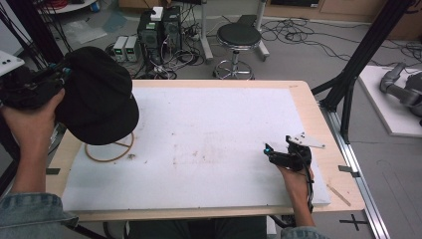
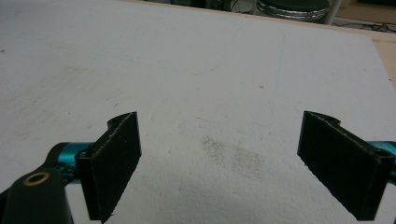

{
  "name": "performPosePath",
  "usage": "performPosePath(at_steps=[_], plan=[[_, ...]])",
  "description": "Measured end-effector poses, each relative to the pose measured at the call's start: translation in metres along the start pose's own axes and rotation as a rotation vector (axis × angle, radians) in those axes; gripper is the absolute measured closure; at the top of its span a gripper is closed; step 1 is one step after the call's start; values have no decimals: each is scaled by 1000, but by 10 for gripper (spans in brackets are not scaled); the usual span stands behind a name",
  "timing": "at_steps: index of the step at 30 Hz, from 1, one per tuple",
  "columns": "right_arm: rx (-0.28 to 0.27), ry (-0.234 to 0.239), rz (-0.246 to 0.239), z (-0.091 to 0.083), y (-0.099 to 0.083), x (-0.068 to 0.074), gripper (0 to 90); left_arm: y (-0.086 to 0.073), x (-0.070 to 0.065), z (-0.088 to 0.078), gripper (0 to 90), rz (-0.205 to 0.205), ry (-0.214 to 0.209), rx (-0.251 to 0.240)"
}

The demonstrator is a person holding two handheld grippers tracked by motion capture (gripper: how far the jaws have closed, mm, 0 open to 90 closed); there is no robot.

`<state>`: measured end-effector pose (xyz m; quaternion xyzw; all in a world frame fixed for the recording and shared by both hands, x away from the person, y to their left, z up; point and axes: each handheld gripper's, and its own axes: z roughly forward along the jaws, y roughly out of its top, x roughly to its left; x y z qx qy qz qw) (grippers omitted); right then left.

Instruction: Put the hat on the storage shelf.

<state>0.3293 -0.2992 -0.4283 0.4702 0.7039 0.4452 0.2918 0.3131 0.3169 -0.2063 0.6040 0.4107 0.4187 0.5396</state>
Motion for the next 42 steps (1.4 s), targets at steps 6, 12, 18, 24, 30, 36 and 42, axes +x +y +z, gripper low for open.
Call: performPosePath(at_steps=[6,12,18,24,30,36,42], plan=[[10,3,1,0,0,0,132,-11,10,5,828,-25,24,30],[5,8,0,1,0,1,132,-25,19,7,825,-62,34,53],[7,6,-5,0,0,1,132,-39,28,9,819,-95,33,68],[7,6,-4,1,0,1,132,-46,33,9,774,-111,31,62],[7,7,-6,0,0,1,132,-51,33,12,639,-119,45,67],[8,7,-6,1,0,1,132,-50,31,9,570,-110,11,36],[7,6,-5,1,0,1,132,-43,25,5,512,-95,-16,10]])
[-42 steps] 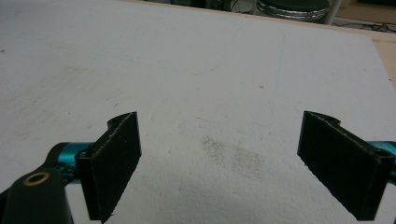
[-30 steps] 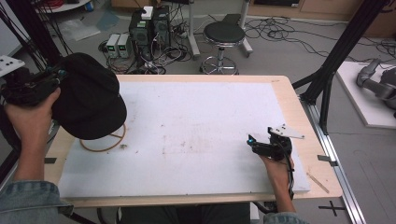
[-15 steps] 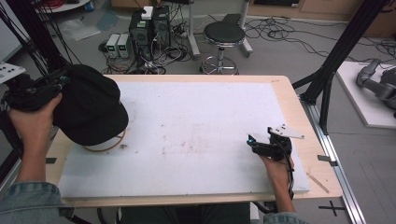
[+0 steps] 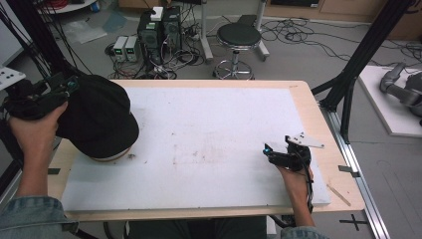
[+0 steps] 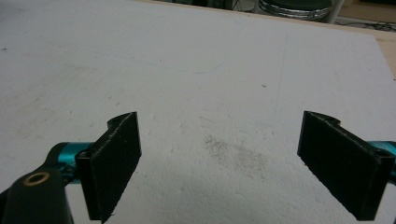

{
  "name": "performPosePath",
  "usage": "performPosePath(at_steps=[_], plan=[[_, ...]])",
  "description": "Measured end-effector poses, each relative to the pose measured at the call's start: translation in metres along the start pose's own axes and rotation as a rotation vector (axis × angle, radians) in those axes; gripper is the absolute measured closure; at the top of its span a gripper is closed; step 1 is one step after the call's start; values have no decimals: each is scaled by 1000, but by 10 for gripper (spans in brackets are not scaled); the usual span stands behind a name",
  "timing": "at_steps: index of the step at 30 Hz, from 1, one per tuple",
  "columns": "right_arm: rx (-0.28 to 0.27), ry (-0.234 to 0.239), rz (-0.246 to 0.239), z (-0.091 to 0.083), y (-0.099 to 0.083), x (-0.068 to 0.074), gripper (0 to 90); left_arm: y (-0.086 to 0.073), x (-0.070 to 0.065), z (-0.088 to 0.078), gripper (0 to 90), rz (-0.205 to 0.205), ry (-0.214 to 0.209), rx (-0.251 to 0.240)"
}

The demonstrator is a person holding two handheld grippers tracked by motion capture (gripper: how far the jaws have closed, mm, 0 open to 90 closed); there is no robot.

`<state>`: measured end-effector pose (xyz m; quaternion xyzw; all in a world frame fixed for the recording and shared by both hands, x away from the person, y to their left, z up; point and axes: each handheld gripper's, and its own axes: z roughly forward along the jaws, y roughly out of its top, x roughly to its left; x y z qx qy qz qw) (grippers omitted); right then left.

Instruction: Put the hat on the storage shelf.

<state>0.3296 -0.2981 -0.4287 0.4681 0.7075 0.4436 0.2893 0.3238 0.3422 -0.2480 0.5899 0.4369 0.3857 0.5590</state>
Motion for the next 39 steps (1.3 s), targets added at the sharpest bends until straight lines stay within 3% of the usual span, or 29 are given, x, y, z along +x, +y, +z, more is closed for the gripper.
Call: performPosePath(at_steps=[8,11,12,13,16,17,25,39], plan=[[1,-2,0,0,0,0,132,2,-19,-1,444,19,-76,-13],[-1,0,5,0,0,0,132,-2,-33,1,419,24,-133,-8],[-1,0,5,0,0,0,132,-2,-33,1,409,24,-133,-8],[-3,-1,2,0,0,-1,132,-5,-42,1,404,30,-164,-8],[-1,0,6,0,0,-1,132,-9,-50,2,385,31,-192,-3],[1,2,8,0,0,-1,131,-14,-57,3,376,30,-221,3],[2,1,9,-1,0,-1,132,-32,-83,5,330,45,-300,16],[0,-4,10,-2,-1,-3,132,-71,-102,10,295,33,-347,41]])
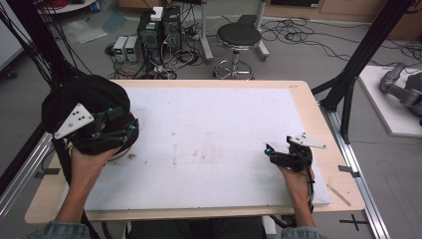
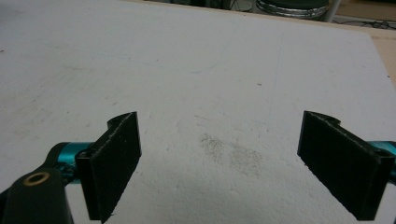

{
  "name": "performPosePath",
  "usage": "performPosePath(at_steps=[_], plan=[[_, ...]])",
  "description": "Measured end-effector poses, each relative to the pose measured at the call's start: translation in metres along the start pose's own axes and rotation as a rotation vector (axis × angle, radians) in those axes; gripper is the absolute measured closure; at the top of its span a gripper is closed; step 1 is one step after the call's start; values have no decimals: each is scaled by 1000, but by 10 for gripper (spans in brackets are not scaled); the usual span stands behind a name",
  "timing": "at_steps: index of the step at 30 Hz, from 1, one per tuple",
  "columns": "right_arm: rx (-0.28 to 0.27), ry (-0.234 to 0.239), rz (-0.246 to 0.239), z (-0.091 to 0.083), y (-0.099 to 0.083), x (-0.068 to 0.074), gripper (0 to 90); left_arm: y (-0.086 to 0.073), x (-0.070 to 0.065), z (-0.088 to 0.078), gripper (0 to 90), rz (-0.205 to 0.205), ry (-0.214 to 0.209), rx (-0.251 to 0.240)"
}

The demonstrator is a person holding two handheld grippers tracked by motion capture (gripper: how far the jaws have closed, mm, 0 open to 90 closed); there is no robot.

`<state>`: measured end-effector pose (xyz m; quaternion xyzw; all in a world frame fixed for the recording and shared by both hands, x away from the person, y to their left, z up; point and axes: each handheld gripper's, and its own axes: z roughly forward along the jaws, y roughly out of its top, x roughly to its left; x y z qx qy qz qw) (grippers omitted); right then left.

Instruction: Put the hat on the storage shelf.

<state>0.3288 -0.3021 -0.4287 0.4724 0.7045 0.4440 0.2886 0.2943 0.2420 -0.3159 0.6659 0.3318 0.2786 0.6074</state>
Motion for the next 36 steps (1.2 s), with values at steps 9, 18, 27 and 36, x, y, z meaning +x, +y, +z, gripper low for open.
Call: performPosePath(at_steps=[9,18,27,36], plan=[[3,-4,-5,-1,0,1,131,-17,-11,2,292,16,-15,23],[-11,-20,16,-11,-5,-3,132,-42,-32,7,292,76,-14,56],[-10,-16,15,-9,-4,-3,132,-57,-42,13,292,85,-28,81],[-4,-10,19,-7,-4,-2,132,-81,-49,19,292,93,-30,153]])
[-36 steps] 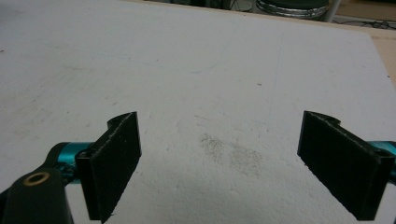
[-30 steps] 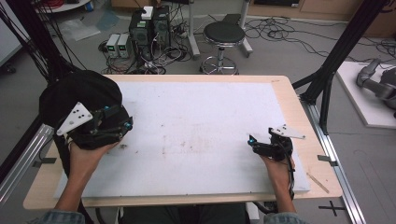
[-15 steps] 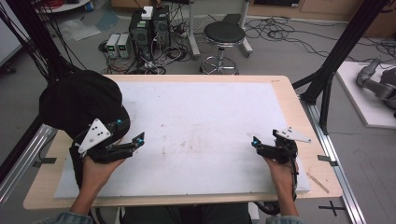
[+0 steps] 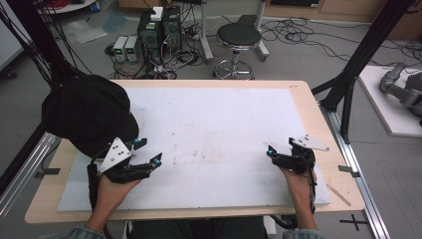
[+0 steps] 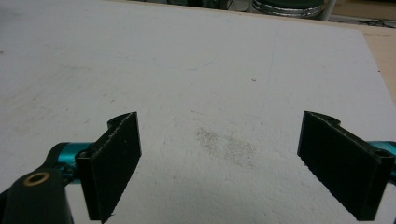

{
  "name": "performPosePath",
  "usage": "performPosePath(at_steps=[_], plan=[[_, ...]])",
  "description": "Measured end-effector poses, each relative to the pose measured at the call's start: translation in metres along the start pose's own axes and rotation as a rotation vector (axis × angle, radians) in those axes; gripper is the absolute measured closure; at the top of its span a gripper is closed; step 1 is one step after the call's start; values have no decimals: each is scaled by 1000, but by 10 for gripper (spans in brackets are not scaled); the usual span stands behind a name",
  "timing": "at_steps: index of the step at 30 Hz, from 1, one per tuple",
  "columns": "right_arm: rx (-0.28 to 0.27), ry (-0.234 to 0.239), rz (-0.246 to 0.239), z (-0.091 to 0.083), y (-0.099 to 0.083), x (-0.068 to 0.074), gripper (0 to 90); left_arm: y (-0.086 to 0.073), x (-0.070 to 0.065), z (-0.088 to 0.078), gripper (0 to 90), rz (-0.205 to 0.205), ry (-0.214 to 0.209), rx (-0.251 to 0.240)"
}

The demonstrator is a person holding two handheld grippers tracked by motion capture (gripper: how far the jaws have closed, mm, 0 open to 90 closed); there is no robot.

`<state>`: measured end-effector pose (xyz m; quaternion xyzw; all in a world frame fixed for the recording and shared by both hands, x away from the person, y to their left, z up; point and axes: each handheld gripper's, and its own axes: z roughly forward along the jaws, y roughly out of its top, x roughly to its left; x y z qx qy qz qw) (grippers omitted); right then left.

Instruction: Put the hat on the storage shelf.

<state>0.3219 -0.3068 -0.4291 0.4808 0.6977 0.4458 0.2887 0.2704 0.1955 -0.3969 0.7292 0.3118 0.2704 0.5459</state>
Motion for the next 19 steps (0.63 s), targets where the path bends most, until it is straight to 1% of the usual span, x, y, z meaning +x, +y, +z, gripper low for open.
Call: performPosePath(at_steps=[1,3,4,9,12,19], plan=[[1,1,1,0,0,0,132,-2,0,1,292,3,-3,13],[0,2,-3,1,0,0,132,-4,-1,3,292,4,-3,18],[-4,1,-7,1,0,0,132,-8,-2,4,292,-1,-2,30],[2,3,-8,1,0,-1,132,-10,-2,4,292,1,-3,37],[1,3,-7,1,0,-1,132,-11,-4,4,292,14,-3,43],[2,4,-6,1,0,-2,131,-12,-5,6,292,12,-9,43]])
